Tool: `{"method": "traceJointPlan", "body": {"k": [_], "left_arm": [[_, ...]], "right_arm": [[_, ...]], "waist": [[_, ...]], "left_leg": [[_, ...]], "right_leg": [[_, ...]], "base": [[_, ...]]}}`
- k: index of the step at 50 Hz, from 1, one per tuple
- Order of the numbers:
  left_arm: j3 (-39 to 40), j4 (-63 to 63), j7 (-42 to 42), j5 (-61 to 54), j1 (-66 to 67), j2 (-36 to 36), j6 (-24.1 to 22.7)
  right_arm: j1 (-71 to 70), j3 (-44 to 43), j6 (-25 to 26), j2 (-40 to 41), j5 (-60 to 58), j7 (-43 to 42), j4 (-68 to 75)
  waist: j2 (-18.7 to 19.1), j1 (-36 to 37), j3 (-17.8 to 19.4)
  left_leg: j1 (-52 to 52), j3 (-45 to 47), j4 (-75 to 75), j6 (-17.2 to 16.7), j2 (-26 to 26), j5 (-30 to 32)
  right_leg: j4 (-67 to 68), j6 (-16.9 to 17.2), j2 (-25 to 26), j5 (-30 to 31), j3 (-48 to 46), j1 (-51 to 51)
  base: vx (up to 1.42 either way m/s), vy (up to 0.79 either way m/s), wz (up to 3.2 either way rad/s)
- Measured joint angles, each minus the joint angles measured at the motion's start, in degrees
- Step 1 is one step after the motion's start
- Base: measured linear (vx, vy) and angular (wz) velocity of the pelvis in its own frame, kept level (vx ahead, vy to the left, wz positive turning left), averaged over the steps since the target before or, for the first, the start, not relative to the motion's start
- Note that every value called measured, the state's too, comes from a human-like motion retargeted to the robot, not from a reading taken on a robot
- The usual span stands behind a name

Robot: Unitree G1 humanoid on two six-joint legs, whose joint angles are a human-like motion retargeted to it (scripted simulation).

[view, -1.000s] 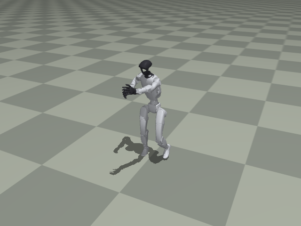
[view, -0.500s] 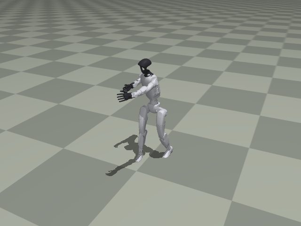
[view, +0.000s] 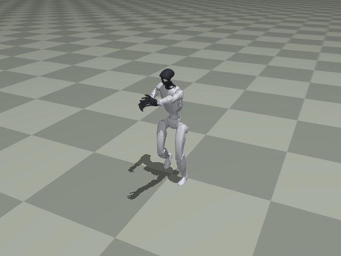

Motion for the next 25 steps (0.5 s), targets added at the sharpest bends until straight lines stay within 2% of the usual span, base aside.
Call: {"method": "traceJointPlan", "body": {"k": [2, 5, 9, 10, 12, 13, 15, 17, 19, 22, 25], "left_arm": [[0.2, 2.0, 1.0, -0.3, -1.2, 0.8, 0.5], [2.0, 3.5, 1.7, -2.1, 0.3, 3.4, -0.6], [5.6, 2.2, 1.3, -6.5, 7.3, 8.9, -3.3], [6.4, 2.0, 1.2, -7.5, 8.7, 9.9, -3.8], [6.8, 1.8, 1.0, -8.7, 9.8, 10.6, -4.0], [6.8, 1.8, 0.9, -9.2, 9.7, 10.7, -4.0], [6.0, 1.5, 0.9, -10.1, 8.2, 10.4, -3.6], [5.1, 0.8, 1.2, -10.1, 6.0, 9.3, -3.3], [5.1, -0.9, 1.4, -9.7, 5.1, 7.8, -3.5], [7.2, -5.2, 1.9, -8.1, 7.0, 5.5, -4.2], [11.1, -11.3, 2.5, -5.4, 12.7, 4.3, -4.5]], "right_arm": [[2.7, -0.9, 0.0, 1.5, 0.8, 0.1, 0.3], [4.6, -2.7, -0.4, 2.8, 1.2, 1.1, -0.3], [3.5, -4.3, -0.5, 1.3, 0.6, 1.2, -1.7], [3.0, -4.6, -0.4, 0.8, 0.2, 1.0, -2.0], [2.4, -4.8, 0.0, 0.2, -0.6, 0.5, -2.3], [2.1, -4.7, 0.3, -0.2, -0.5, 0.0, -2.3], [1.6, -3.8, 0.2, -0.9, 0.4, -1.5, -2.1], [1.2, -1.6, -0.5, -1.6, 1.7, -3.1, -1.5], [1.1, 1.1, -1.1, -2.3, 2.2, -4.2, -0.9], [-0.8, 4.8, -1.5, -2.9, 1.8, -4.9, 0.3], [-4.6, 7.1, -1.2, -2.9, 0.3, -4.2, 1.2]], "waist": [[0.2, -2.5, 0.4], [2.6, -8.1, -1.4], [6.0, -15.2, -4.4], [6.1, -16.5, -4.6], [5.4, -17.1, -4.6], [5.2, -16.8, -4.2], [5.7, -15.0, -2.4], [6.6, -11.8, -0.2], [6.5, -8.6, 1.0], [5.2, -4.1, 0.8], [2.9, -0.3, -1.0]], "left_leg": [[1.1, -0.1, 2.1, -0.9, 0.9, -3.1], [3.3, -0.6, -1.6, -3.4, 1.8, -2.3], [8.7, -1.3, -9.1, -5.6, 1.0, 3.1], [10.2, -1.8, -9.3, -5.5, 0.3, 4.1], [10.8, -2.7, -3.7, -3.7, -1.3, 5.2], [9.8, -3.1, 1.6, -2.6, -1.7, 5.5], [6.0, -3.7, 14.8, -1.0, -1.2, 5.2], [1.6, -3.4, 26.8, 0.0, 0.6, 2.8], [-1.9, -1.9, 33.0, 0.8, 2.2, -0.1], [-5.6, 1.0, 30.7, 1.0, 3.3, -2.0], [-6.0, 3.4, 15.2, -0.8, 2.2, 1.0]], "right_leg": [[0.9, -1.8, -1.7, -1.8, -4.2, -4.9], [-10.6, -3.0, -3.3, -0.7, -9.2, -10.3], [-42.7, -0.4, -3.4, 6.3, -9.4, -7.6], [-49.8, 0.7, -3.7, 8.5, -8.4, -5.8], [-55.9, 1.1, -4.2, 12.4, -5.4, -2.9], [-56.5, 0.4, -4.1, 13.7, -4.1, -1.6], [-52.2, -2.5, -2.9, 11.7, -2.9, -0.4], [-42.3, -5.0, -0.8, 4.5, -3.1, -1.3], [-35.1, -5.5, -0.1, -1.1, -3.4, -1.0], [-33.0, -4.3, -1.3, -4.1, -3.4, 2.5], [-38.8, -2.0, -4.2, -0.9, -2.5, 8.6]], "base": [[0.76, 0.1, 0.18], [0.78, 0.08, 0.27], [0.86, 0.02, 0.25], [0.9, -0.03, 0.21], [0.88, -0.04, 0.09], [0.84, -0.03, -0.04], [0.81, -0.01, -0.2], [0.79, 0.03, -0.35], [0.81, 0.05, -0.24], [0.83, 0.07, -0.08], [0.84, 0.1, -0.11]]}}
